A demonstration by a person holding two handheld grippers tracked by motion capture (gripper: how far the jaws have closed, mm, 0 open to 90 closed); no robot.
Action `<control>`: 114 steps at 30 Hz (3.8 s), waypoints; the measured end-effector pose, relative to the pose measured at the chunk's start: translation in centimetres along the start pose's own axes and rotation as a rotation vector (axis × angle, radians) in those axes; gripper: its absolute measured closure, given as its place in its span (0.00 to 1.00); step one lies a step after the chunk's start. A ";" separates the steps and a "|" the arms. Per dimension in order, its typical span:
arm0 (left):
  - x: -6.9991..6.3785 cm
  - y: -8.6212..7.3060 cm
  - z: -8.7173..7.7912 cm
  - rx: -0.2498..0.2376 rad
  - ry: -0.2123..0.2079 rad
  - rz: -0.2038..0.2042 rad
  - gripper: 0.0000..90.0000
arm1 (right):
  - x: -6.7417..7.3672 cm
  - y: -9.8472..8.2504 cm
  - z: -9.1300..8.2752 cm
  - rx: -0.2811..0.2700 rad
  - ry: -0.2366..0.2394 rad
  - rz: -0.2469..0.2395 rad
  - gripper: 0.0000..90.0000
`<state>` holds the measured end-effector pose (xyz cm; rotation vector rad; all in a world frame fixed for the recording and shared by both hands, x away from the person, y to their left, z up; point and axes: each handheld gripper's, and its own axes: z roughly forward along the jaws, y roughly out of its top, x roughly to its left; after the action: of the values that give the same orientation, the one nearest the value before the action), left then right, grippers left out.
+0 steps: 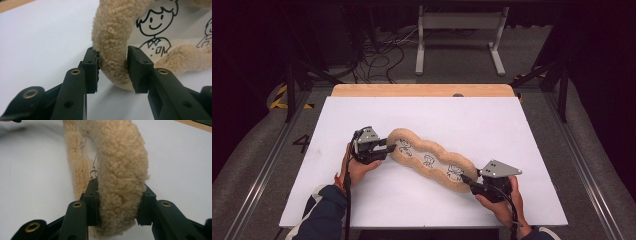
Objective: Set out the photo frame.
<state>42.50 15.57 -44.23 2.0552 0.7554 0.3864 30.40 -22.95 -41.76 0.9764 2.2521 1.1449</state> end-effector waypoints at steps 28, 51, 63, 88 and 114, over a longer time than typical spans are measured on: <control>0.4 -0.1 -0.3 -0.091 -0.026 0.005 0.70 | 0.3 -1.6 -2.2 -0.083 -0.037 0.018 0.70; -1.4 -1.3 -2.9 -0.038 0.003 -0.013 0.74 | -2.0 -0.5 -0.4 -0.062 -0.080 0.012 0.72; -2.3 -2.0 -3.7 -0.038 0.004 -0.003 0.72 | -2.8 -0.1 0.6 -0.073 -0.092 0.008 0.73; -3.1 -2.5 -4.3 -0.035 0.016 0.011 0.71 | -3.7 0.3 1.6 -0.073 -0.088 -0.009 0.73; -3.6 -2.4 -4.5 -0.034 0.047 0.056 0.64 | -3.7 0.4 1.3 -0.058 -0.114 -0.021 0.57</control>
<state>36.50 17.14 -43.64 2.0450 0.7161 0.4780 33.83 -24.90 -41.95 0.9673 2.1229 1.1111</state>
